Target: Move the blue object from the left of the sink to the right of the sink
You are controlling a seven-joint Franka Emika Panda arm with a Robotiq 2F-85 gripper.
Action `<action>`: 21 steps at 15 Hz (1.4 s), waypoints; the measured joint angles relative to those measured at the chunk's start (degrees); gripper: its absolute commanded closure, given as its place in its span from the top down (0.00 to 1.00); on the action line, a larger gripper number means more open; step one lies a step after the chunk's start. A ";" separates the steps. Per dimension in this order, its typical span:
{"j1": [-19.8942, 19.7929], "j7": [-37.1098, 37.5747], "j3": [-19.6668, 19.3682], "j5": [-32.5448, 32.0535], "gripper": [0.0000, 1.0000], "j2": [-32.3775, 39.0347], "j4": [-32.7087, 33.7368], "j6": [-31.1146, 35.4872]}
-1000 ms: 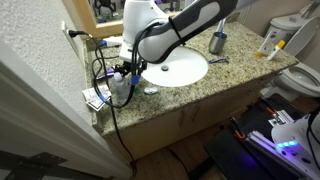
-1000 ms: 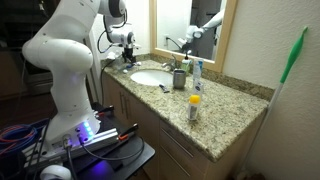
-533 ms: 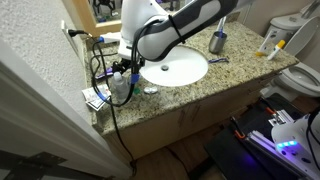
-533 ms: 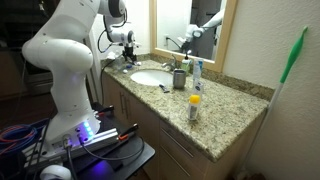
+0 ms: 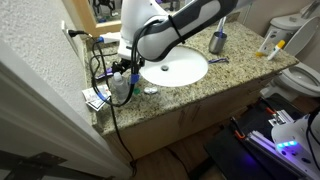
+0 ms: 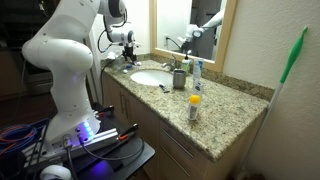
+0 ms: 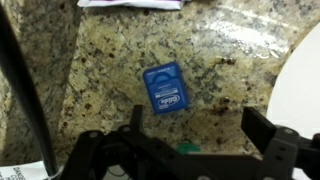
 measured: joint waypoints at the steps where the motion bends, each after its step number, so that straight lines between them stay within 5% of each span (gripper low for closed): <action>1: 0.00 0.00 0.00 0.00 1.00 0.00 0.00 0.00; 7: 0.38 0.53 -0.45 -0.98 1.00 0.03 -0.10 0.32; 14: 5.90 7.31 -4.70 -9.80 1.00 3.43 -1.57 9.74; 15: 5.94 7.32 -4.74 -9.80 0.75 3.43 -1.57 9.79; 21: 5.93 7.88 -5.00 -11.02 0.38 3.31 -0.88 9.52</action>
